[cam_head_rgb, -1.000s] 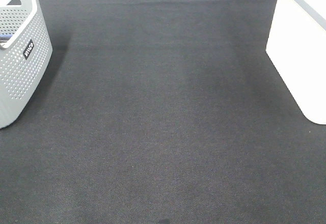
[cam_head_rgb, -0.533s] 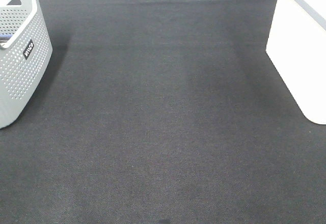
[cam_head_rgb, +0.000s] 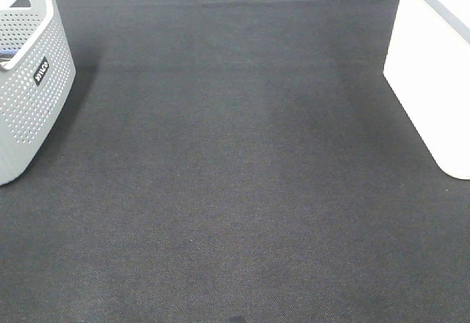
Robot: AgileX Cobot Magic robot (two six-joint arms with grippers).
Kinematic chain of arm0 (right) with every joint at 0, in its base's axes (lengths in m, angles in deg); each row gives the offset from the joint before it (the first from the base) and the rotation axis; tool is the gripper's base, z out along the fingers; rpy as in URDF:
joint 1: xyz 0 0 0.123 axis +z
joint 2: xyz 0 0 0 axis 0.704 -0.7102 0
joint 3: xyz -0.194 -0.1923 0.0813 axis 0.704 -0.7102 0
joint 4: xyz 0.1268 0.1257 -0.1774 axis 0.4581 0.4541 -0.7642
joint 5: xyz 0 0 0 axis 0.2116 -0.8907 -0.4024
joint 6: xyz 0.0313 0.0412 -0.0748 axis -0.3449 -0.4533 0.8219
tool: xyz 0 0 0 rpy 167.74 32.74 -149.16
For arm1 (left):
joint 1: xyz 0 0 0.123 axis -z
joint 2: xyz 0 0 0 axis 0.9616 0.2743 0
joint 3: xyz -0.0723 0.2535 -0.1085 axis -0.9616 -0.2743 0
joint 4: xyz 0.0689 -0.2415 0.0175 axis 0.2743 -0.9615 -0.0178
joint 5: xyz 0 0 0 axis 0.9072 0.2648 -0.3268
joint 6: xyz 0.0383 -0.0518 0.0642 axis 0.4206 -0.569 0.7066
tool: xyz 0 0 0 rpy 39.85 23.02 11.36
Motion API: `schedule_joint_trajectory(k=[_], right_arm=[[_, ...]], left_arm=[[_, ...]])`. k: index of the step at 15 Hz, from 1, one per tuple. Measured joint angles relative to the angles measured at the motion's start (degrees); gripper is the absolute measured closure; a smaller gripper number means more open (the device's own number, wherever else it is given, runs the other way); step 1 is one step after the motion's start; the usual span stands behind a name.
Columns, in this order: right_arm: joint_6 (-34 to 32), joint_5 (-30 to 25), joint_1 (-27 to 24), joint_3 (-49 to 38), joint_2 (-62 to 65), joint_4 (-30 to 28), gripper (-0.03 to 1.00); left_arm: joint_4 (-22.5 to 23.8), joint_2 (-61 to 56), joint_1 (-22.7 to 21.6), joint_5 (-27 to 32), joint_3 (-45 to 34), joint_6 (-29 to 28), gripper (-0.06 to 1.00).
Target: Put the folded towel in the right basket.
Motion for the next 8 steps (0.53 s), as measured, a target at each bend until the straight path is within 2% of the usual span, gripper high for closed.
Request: schedule_joint_trajectory(k=[8], right_arm=[[0.0,0.0,0.0,0.0,0.0,0.0,0.27]], left_arm=[[0.0,0.0,0.0,0.0,0.0,0.0,-0.03]])
